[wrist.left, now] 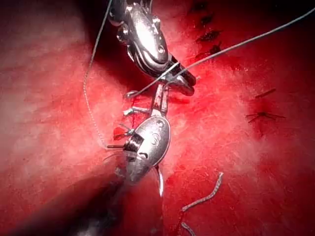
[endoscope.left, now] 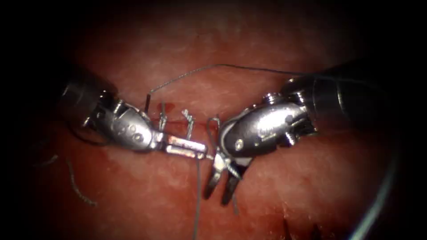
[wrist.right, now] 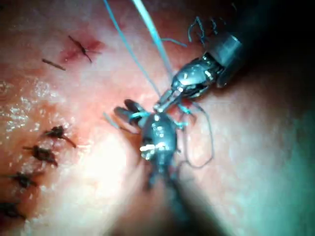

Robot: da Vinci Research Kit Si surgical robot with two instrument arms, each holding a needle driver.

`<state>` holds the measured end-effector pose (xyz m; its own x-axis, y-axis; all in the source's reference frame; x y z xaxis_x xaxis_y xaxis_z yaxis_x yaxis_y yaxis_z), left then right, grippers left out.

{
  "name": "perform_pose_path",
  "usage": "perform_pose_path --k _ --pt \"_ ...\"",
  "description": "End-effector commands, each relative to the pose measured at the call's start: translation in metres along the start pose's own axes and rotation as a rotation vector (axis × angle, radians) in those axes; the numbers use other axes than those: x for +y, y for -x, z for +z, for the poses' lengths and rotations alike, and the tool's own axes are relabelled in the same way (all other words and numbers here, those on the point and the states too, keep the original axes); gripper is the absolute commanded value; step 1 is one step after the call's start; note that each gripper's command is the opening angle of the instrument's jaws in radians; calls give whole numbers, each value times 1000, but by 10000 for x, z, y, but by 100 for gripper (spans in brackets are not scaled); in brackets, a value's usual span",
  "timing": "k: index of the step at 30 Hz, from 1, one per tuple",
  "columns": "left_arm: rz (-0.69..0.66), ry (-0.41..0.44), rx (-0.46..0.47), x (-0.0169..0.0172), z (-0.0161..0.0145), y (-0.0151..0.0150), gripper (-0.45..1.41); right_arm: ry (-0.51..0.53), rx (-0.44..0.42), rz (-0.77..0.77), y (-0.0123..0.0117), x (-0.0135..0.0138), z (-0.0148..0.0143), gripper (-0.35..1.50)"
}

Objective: Wound Closure

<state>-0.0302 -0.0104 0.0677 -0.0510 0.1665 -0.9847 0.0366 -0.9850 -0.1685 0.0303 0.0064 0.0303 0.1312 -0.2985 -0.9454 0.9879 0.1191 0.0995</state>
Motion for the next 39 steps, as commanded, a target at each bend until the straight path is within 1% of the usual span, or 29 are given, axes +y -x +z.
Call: perform_pose_path --k 1,2,4,6,7,9,10,12,14,17,19,24,25,26,29,31,32,33,34,35,37,38,39 --pt "-3 4 1 10 3 6 -45 -41 -10 15 2 4 10 24" --pt "-3 4 1 10 3 6 -45 -41 -10 15 2 4 10 24" --pt "-3 8 3 11 1 6 -45 -61 -36 26 2 2 9 36" --pt "-3 10 4 12 -1 6 -45 -82 -38 40 2 2 5 42" --pt "-3 10 4 12 -1 6 -45 -82 -38 40 2 2 5 42" --pt "6 12 4 14 -2 8 -45 -104 -38 53 2 2 3 56" --pt "6 12 4 14 -2 8 -45 -104 -38 53 2 2 3 56" --pt "7 13 4 15 -2 9 -45 -109 -39 61 2 1 3 67" --pt "8 15 5 16 -3 9 -45 -114 -43 61 1 0 3 71" --pt "8 16 5 17 -4 9 -45 -121 -48 52 1 -1 5 71" --pt "2 16 5 17 -4 9 -45 -124 -53 48 2 -1 10 59" --pt "2 17 5 16 -4 9 -45 -130 -71 41 9 0 27 57" --pt "-4 17 6 16 -4 9 -45 -135 -85 38 14 1 34 52" --pt "-4 17 6 16 -4 9 -45 -135 -85 38 14 1 34 52" --pt "-4 17 6 16 -4 10 -45 -141 -101 36 21 2 41 41" --pt "-10 17 6 16 -4 10 -45 -136 -115 39 27 4 46 25" --pt "-10 17 6 16 -5 10 -45 -139 -125 41 31 4 49 7" --pt "-9 15 5 16 -5 10 -45 -140 -130 42 34 4 50 -18" --pt "-9 15 5 16 -5 10 -45 -140 -130 42 34 4 50 -18" --pt "-9 15 5 16 -5 10 -45 -139 -131 48 35 4 50 -35" --pt "-9 15 5 16 -5 10 -45 -139 -133 49 36 5 47 -35" --pt "-15 16 5 17 -6 10 -45 -105 -142 51 38 10 44 -35" --pt "-15 16 5 17 -6 10 -45 -105 -142 51 38 10 44 -35"
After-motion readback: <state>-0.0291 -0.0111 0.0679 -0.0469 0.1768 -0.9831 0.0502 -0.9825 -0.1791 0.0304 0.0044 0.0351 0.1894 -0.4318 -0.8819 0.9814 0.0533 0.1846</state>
